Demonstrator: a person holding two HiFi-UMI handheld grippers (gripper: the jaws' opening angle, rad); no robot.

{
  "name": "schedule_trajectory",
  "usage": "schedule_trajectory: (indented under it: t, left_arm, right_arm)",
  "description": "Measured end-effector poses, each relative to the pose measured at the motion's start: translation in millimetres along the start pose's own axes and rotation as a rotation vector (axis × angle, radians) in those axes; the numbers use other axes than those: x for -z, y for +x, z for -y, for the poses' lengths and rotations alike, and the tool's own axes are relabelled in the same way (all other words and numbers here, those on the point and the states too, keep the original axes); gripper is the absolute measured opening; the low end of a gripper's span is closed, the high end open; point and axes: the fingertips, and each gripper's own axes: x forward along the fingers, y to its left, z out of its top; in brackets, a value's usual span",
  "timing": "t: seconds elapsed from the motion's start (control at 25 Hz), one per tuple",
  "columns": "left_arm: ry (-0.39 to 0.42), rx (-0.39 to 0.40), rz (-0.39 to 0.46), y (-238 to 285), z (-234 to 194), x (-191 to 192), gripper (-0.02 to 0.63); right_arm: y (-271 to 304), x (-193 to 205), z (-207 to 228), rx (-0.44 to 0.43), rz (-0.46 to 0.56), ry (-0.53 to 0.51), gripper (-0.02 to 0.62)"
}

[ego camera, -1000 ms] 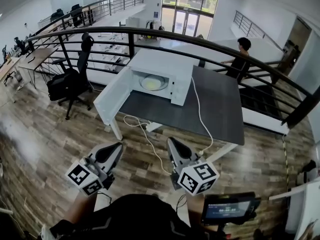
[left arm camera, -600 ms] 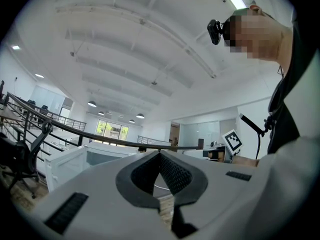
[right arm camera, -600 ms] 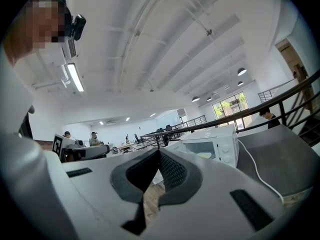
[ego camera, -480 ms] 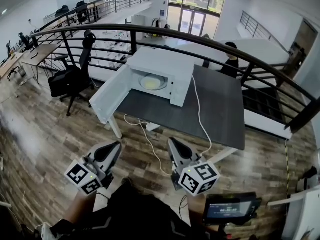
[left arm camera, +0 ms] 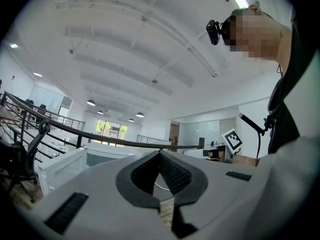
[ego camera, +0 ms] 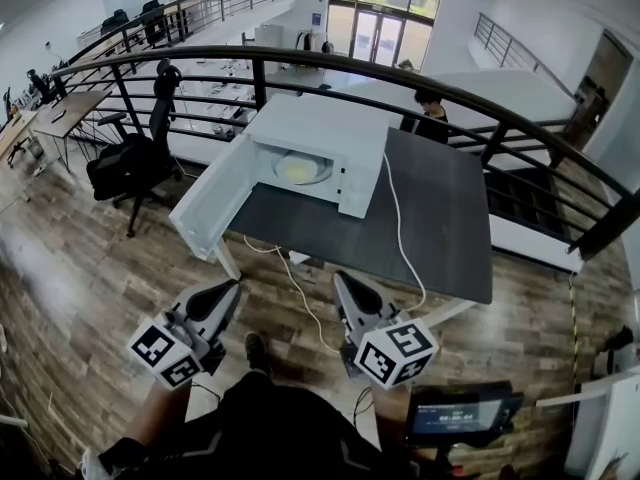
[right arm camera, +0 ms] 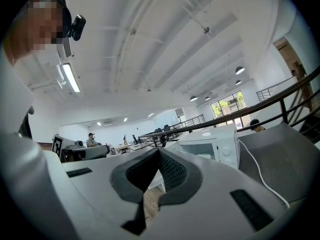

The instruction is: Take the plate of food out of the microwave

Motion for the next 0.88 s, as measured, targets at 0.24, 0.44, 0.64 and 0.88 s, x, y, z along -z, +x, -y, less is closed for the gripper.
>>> schedule_trajectory:
  t: [0.24, 0.44, 0.64, 0.88]
  left_arm:
    - [-0.016, 0.014, 0.006, 18, -51, -5, 0.002]
    - [-0.016, 0.031, 0.009, 36, -101, -14, 0.002]
    - [-0.006, 0.051, 0.015, 50, -142, -29, 0.002]
    - [-0.024, 0.056, 0.012, 60, -199, -38, 0.002]
  right_arm:
    - [47, -6, 11, 0.013, 0.021, -0.007, 0.0]
    - [94, -17, 18, 0.024, 0.033, -0.015, 0.0]
    - [141, -24, 29, 0.028, 0.07, 0.018, 0.0]
    - [198, -32, 30, 0.009, 0.091, 0.007, 0.0]
